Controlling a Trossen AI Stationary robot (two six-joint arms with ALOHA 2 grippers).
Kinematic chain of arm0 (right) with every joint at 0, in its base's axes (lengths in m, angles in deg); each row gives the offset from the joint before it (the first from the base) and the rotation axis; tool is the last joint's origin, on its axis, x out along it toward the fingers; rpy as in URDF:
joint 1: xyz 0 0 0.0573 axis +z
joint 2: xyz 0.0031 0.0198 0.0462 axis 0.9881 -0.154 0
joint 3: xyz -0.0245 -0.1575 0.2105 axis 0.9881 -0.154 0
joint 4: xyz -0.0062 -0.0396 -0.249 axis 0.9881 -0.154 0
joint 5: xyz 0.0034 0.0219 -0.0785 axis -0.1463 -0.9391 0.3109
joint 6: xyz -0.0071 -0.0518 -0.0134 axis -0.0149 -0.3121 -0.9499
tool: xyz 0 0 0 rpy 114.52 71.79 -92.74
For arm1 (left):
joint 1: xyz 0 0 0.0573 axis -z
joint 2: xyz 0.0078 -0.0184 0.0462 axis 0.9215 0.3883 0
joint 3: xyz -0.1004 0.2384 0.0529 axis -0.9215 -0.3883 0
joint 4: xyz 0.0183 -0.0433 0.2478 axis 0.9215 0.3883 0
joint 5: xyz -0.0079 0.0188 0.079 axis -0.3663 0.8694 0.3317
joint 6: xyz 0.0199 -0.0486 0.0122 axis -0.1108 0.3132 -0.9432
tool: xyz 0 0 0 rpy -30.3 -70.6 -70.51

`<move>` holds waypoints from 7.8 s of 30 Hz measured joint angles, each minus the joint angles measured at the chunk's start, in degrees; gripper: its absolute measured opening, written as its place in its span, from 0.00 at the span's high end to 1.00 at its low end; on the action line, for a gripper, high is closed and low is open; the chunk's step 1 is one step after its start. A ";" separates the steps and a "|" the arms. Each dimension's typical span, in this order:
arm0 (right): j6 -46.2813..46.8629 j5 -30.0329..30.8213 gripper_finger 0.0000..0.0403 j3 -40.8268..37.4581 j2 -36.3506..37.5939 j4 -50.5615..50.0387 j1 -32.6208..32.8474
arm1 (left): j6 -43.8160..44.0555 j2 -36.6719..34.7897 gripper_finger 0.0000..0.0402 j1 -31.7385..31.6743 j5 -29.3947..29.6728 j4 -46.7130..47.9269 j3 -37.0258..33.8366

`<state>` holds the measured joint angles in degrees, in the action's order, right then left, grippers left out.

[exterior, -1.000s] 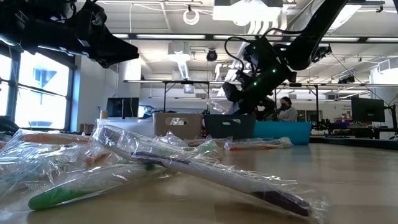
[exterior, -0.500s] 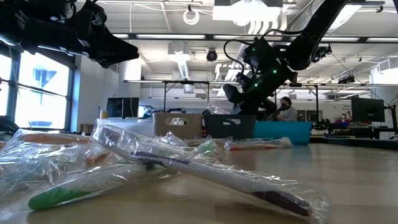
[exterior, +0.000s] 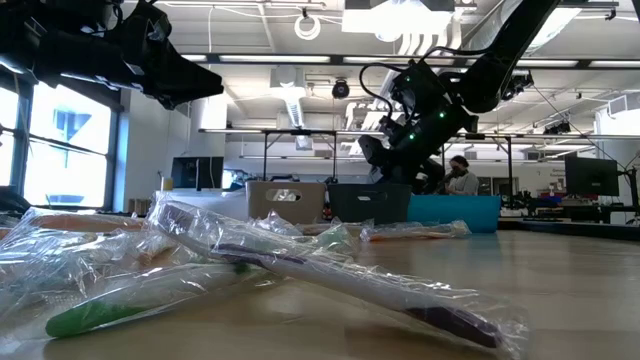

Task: Pick & Place Toothbrushes
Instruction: Put the blue toothbrush into the blue bin

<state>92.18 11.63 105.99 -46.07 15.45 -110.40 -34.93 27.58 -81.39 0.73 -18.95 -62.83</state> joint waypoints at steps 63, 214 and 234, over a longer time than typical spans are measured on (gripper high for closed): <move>-18.34 -8.17 0.80 0.00 11.04 -34.31 16.76 | -4.41 0.00 0.57 0.00 -0.02 1.11 0.00; -13.78 3.39 0.99 0.00 22.16 -23.72 25.23 | -4.88 0.00 0.57 -0.02 4.09 0.20 0.00; -10.16 21.02 0.99 0.00 22.77 -23.89 32.65 | -4.90 -0.01 0.57 -0.01 4.08 0.20 0.00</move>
<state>82.02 32.65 105.99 -23.29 -8.43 -77.74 -39.83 27.57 -81.40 4.81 -18.75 -62.83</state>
